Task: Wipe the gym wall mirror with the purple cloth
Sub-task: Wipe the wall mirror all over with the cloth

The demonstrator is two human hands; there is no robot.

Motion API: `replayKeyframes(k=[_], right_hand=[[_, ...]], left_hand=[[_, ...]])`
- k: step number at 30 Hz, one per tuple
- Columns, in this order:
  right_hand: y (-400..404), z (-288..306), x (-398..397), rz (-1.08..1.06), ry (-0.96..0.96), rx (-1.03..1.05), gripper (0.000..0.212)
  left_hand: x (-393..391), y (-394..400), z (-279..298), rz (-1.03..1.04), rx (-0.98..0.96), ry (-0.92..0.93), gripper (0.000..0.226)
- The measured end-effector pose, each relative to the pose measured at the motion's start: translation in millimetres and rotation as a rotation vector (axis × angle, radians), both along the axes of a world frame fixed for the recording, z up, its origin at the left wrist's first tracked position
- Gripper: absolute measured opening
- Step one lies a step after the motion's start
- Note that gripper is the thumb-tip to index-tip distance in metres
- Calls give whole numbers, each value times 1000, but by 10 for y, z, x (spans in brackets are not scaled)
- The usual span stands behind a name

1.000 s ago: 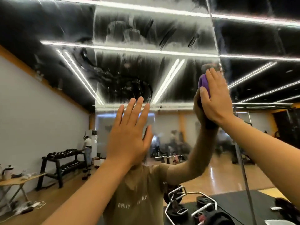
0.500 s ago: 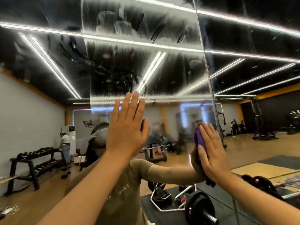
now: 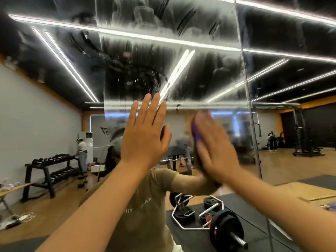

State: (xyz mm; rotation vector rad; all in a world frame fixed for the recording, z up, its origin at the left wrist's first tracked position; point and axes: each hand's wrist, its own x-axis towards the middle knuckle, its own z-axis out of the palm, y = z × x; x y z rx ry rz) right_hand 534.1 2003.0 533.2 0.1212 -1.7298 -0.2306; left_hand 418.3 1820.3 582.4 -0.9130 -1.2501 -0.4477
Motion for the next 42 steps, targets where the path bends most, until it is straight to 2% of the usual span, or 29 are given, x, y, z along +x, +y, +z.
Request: replayKeyframes(k=[2,3,7,9,14,16,18,20,24,26,28,31,34,39,41,42], right_hand=[[24,-548,96,-75,-168,317,57],[92,-635,141,-103,-217,426,55],[267,-234,213,-117,-347,616,53],[297,143,158,-90,-314,567,54],[181,1358,30,-69,-66,207,57],[136,1543,-37,-64,15,118,59],[95,1453,-116,-47,82,69,60],[19,1154,-140,-12,75,112,58],[-51,42,-54,-44,-132,418,56],[-10,-323,36,-95,-225,576,55],[72,-308,86,-119,-312,687,54],[177,47,83,-124,-420,812,57],[190,517,52,-85,-323,648,55],[-77,1507,-81,-58,11,115,60],[-247,1645,-193,-56,68,-89,64],[-332,1594,-242,-50,82,-125,65]], left_hand=[[0,-12,14,-19,0,11,56],[2,-22,21,-31,-2,13,56],[18,-120,-42,-51,-50,-13,55],[-36,-227,-119,-17,-71,-16,58],[-159,-413,-221,20,-72,39,59],[-161,-436,-235,21,-54,28,59],[-177,-446,-259,27,-46,13,60],[-195,-453,-277,36,-42,6,61],[-179,-439,-281,33,-45,-13,62],[-166,-434,-295,37,-44,-17,62],[-163,-439,-304,47,-46,-10,61],[-182,-452,-313,55,-51,12,61],[-191,-457,-319,56,-46,19,62],[-169,-454,-328,60,-50,11,62],[-177,-508,-336,67,-58,-2,63],[-196,-553,-339,70,-56,-12,63]])
